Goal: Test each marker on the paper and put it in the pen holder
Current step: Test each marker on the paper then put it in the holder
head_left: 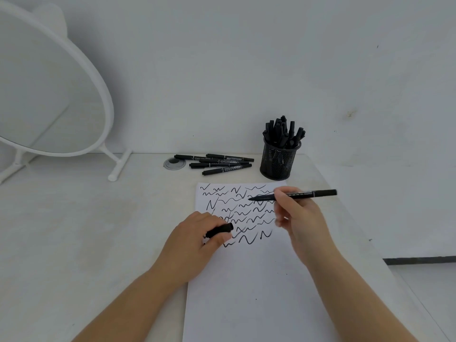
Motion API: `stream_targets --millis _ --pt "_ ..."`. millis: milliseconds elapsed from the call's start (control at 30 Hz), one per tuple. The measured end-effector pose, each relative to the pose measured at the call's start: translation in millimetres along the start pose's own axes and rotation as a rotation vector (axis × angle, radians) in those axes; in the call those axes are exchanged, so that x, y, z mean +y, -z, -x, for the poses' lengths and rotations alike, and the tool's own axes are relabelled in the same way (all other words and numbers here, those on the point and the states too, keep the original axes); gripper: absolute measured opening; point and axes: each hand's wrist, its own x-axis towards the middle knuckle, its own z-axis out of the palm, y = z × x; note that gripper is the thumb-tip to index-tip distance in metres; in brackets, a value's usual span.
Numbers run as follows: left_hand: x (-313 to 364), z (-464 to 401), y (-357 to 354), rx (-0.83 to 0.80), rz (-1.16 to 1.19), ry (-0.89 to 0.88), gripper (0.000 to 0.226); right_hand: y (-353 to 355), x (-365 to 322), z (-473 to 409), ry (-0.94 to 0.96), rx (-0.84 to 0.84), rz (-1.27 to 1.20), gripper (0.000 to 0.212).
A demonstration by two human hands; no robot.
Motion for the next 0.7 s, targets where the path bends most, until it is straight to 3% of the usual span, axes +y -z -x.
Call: stream_targets --millis 133,233,400,600,700 --pt "-2 0 -1 -0.002 0.013 0.016 0.006 -14 14 -1 -0.051 -0.092 -0.262 0.032" --pt "-3 -1 -1 0.002 0.019 0.026 0.006 -9 23 -2 -0.065 -0.070 -0.225 0.045" --pt "-3 -1 -1 -0.004 0.021 0.028 0.008 -3 24 0 -0.054 -0.034 -0.166 0.029" --pt "-2 0 -1 -0.013 0.048 0.057 0.007 -5 25 2 -0.025 -0.083 -0.142 0.025" --pt "-1 1 -2 -0.026 0.064 0.053 0.005 -5 26 2 -0.023 -0.122 -0.121 0.012"
